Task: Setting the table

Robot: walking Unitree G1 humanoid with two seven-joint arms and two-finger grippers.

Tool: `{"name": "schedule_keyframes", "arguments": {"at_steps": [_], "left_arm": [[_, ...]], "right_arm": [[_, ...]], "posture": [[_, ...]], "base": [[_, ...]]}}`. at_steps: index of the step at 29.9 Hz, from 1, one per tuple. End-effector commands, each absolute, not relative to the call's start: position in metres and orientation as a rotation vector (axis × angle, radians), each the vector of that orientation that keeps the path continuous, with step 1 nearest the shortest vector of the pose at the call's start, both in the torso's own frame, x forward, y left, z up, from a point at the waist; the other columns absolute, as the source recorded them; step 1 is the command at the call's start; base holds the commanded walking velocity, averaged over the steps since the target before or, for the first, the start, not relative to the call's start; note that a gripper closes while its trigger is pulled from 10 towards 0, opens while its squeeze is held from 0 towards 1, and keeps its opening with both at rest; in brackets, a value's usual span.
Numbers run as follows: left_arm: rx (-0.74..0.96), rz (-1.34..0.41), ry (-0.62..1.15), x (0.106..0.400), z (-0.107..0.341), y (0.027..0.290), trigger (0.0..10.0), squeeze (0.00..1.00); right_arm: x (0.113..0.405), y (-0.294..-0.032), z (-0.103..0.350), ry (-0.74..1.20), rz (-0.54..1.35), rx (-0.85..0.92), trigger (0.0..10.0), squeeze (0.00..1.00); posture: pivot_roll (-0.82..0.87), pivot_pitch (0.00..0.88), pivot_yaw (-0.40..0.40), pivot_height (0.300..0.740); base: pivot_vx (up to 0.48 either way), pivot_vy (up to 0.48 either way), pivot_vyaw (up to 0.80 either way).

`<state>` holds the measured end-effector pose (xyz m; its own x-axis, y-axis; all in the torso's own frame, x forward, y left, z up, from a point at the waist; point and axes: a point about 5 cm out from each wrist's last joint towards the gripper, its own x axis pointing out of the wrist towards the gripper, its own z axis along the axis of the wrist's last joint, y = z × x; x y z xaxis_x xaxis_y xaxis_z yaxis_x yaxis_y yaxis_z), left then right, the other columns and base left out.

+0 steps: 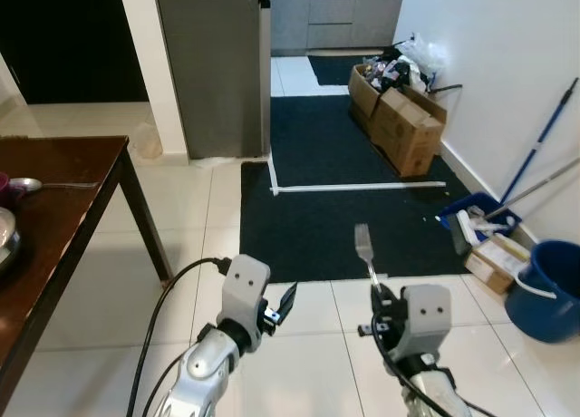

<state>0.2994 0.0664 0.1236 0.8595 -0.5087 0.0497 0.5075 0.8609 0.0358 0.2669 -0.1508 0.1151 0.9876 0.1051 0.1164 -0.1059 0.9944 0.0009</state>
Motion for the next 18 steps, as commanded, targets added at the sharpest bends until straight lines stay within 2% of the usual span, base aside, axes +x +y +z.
{"name": "schedule_keyframes", "arguments": {"at_steps": [1,18], "left_arm": [[0.04,-0.522,-0.039,0.2982,0.1181,0.0722,10.0,0.0],[0.043,-0.511,-0.04,0.2995,0.1188,0.0734,10.0,0.0]], "right_arm": [[0.2661,-0.1466,0.1175,-0.126,0.125,0.023,10.0,0.0],[0.2656,-0.1462,0.1159,-0.119,0.133,0.026,10.0,0.0]], "posture": [[-0.01,0.068,0.073,0.74],[-0.01,0.073,0.075,0.74]], "base": [[0.48,0.0,0.0],[0.48,0.0,0.0]]}}
